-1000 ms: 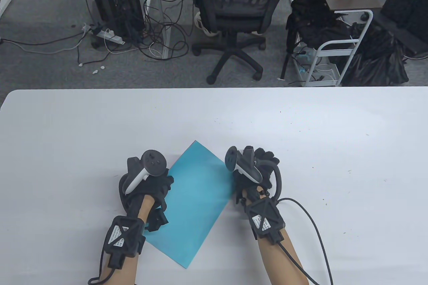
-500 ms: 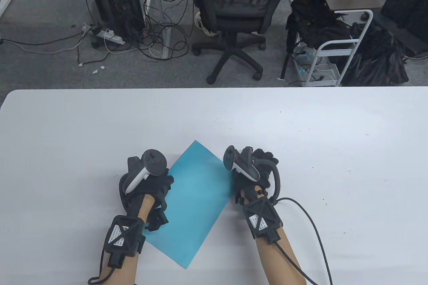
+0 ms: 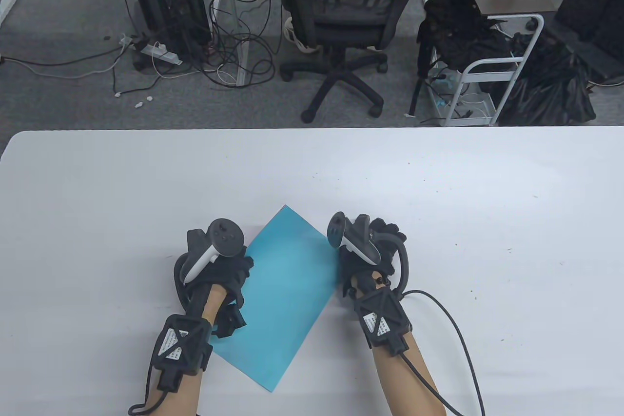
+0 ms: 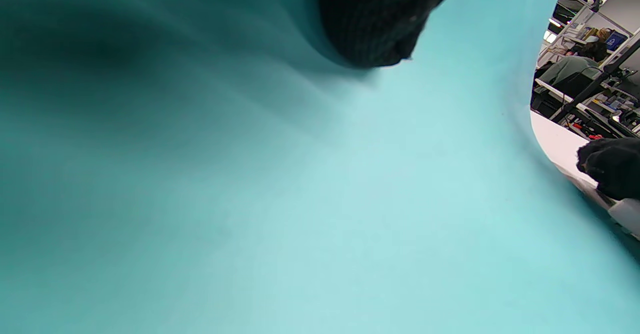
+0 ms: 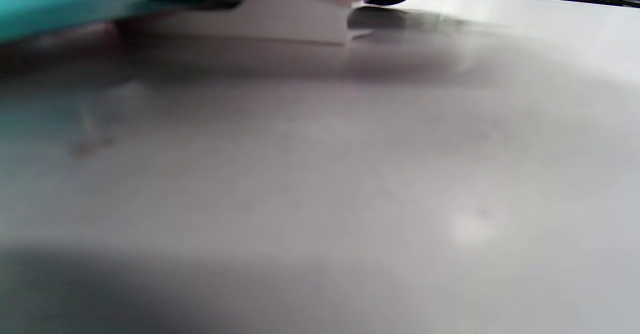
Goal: Push down lever to staple documents
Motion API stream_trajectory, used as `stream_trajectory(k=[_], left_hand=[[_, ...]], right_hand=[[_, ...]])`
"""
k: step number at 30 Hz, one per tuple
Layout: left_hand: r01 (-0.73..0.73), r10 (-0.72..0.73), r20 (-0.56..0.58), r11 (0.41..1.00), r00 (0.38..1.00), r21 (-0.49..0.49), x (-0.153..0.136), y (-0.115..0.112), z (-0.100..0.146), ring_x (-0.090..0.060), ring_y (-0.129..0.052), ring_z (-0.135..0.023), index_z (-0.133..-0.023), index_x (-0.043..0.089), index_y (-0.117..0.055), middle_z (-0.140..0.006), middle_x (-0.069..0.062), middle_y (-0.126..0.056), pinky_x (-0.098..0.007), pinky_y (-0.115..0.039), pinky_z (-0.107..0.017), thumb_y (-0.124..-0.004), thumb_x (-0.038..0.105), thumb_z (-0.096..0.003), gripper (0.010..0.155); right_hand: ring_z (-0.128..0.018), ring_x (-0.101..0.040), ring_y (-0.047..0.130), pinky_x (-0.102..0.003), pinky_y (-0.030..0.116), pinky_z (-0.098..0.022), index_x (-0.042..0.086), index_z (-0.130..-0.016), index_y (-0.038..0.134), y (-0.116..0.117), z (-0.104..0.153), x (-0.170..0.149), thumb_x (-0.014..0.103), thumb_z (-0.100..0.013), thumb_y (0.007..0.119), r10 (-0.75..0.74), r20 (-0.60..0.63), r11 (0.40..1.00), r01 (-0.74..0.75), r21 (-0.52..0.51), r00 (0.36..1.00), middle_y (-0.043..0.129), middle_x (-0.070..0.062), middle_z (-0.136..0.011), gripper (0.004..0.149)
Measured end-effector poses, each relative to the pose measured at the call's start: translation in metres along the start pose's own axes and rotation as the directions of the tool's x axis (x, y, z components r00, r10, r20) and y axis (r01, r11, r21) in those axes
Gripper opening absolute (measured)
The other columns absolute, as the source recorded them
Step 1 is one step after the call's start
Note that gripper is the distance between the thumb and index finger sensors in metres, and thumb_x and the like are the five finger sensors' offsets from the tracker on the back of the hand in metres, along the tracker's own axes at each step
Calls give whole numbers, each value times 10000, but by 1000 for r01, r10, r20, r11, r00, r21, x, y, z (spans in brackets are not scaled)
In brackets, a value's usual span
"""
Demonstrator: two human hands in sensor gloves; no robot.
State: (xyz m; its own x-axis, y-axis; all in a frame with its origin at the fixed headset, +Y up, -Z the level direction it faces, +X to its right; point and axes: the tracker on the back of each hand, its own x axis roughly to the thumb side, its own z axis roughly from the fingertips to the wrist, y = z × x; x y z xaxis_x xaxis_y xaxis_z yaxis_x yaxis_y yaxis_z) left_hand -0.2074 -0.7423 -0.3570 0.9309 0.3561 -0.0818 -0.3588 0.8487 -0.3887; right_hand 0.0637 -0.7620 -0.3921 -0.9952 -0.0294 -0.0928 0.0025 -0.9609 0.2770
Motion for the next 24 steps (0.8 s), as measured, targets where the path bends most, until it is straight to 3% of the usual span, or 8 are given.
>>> stream_trajectory(k=[24], left_hand=[[7, -7, -6, 1000, 1000, 4, 1, -1, -1, -337, -1024, -685, -921, 136, -874, -802, -120, -1047, -639, -807, -574, -767, 276, -560, 402]], right_hand=[[-980, -684, 433, -782, 406, -684, -47, -1128, 274, -1, -1, 0, 425, -601, 408, 8, 3, 1000, -8, 9, 1000, 370, -403, -1109, 720]])
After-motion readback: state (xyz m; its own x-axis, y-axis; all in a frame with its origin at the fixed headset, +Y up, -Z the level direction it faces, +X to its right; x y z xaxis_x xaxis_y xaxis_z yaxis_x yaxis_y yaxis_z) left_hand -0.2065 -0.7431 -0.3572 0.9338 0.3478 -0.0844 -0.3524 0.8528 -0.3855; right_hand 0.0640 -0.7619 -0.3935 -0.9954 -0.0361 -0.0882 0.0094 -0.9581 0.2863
